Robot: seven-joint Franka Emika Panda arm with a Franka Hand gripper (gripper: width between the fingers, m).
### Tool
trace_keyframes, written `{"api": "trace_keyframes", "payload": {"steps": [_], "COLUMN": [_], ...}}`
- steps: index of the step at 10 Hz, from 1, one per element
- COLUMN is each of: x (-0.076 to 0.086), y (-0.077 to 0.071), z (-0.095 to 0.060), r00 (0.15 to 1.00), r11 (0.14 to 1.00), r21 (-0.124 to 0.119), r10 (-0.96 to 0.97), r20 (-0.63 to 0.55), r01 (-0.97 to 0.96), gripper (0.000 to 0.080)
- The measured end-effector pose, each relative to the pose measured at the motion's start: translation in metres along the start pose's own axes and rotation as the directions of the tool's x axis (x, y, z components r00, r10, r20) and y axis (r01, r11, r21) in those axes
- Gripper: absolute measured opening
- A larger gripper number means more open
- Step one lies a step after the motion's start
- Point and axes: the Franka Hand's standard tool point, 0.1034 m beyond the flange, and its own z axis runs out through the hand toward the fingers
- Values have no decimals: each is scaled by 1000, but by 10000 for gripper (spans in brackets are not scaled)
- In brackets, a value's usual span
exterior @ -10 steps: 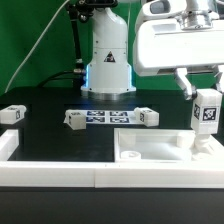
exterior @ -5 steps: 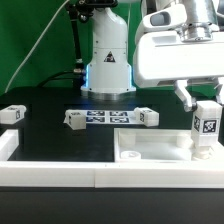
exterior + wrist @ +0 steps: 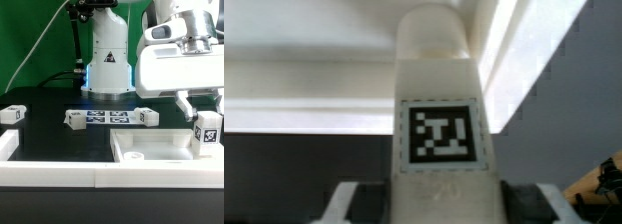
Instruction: Assemble one leg
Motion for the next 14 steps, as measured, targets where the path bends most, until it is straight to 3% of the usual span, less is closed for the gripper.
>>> {"api": "trace_keyframes", "payload": {"steps": [4, 5, 6, 7, 12, 14], "x": [-3, -3, -3, -3, -3, -2], "y": [0, 0, 0, 0, 0, 0], "z": [1, 1, 2, 2, 2, -2], "r00": [1000, 1000, 1000, 1000, 1000, 995], "r11": [1000, 1000, 1000, 1000, 1000, 1000], "r21": [0, 0, 0, 0, 0, 9], "r10": [12, 12, 12, 12, 12, 17], "r20": [24, 24, 25, 26, 26, 95], "r01": [-12, -12, -12, -12, -12, -18], "gripper": [306, 496, 605, 636, 649, 649]}}
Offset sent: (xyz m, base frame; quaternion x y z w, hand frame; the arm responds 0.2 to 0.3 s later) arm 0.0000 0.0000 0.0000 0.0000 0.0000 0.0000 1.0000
